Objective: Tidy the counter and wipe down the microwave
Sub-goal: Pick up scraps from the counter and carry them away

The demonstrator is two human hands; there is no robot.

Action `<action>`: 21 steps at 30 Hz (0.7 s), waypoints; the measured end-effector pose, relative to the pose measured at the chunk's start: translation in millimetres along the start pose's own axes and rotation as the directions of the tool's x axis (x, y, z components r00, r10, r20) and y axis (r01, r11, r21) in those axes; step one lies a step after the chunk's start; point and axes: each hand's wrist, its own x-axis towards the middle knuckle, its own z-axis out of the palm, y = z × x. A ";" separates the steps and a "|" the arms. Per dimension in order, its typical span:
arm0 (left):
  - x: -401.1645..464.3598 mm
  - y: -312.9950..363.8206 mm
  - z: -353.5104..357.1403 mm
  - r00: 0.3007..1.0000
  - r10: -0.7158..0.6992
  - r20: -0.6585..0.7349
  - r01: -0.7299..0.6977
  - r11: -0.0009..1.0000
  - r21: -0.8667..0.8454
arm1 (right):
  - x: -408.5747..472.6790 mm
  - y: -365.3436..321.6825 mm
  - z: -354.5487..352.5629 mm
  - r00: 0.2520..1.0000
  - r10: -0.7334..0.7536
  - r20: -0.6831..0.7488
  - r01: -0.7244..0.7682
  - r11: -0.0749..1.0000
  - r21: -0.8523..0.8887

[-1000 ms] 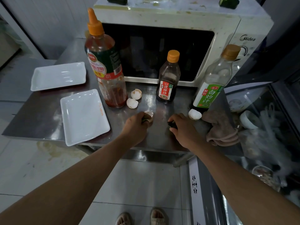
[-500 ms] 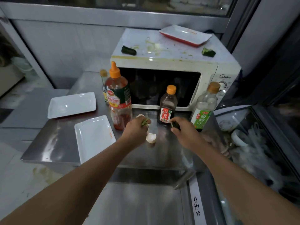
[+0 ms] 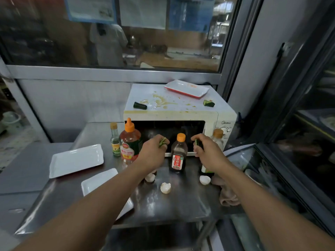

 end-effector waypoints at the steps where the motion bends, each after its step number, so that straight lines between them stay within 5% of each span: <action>1: 2.6 4.3 -1.6 1.000 0.009 0.001 -0.009 1.000 -0.002 | 1.8 -1.1 -4.5 1.000 0.005 -0.016 -0.005 1.000 0.005; 21: 121.3 56.3 23.1 0.994 0.019 -0.112 -0.020 1.000 -0.008 | 159.5 62.3 -85.8 0.972 -0.091 -0.218 0.077 0.994 -0.074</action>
